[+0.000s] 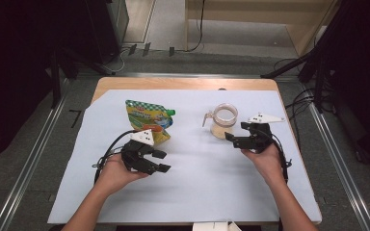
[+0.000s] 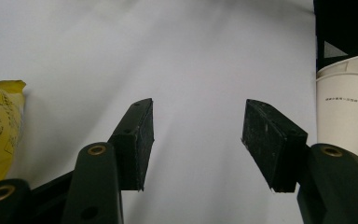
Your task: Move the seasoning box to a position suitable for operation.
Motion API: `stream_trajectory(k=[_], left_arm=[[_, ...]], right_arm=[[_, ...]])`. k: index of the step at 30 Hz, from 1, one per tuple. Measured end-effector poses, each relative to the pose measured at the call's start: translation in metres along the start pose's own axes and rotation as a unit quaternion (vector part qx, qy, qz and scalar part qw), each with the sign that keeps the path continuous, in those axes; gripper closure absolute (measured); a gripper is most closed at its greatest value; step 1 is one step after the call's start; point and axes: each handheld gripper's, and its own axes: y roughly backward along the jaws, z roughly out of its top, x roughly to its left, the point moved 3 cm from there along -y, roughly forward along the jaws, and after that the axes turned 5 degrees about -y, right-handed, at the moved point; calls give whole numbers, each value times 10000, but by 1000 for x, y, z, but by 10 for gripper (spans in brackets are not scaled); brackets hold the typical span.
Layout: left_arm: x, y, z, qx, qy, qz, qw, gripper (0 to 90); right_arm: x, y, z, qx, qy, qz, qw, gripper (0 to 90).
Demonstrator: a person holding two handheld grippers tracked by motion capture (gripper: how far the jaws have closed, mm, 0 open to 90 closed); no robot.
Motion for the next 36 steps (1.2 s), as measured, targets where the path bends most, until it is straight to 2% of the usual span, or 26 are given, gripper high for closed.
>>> stream_trajectory(k=[3, 5, 6, 15, 21, 26, 32, 36], left_arm=[[-2, 1, 2, -103, 50, -45, 9999, 440], [-5, 3, 3, -153, 33, -34, 9999, 440], [-7, 3, 4, -162, -27, -33, 9999, 439], [-7, 4, 1, -105, -6, -30, 9999, 439], [-9, 6, -2, -128, 37, 20, 9999, 439], [-11, 7, -3, -123, 60, 24, 9999, 439], [-11, 6, -4, -104, 50, 32, 9999, 439], [-11, 6, -4, -84, 49, 38, 9999, 439]], right_arm=[[3, -5, 1, 8, 65, -10, 10000, 144], [5, -11, 3, -40, 158, -161, 9997, 140], [5, -13, 4, -73, 157, -225, 9996, 142], [-2, -35, 6, -139, 42, -387, 9991, 139], [-1, -49, 6, -238, 110, -562, 9981, 119], [-1, -61, 7, -439, -149, -574, 9973, 93], [0, -71, 7, -529, -239, -719, 9957, 90], [0, -71, 7, -529, -227, -745, 9956, 97]])
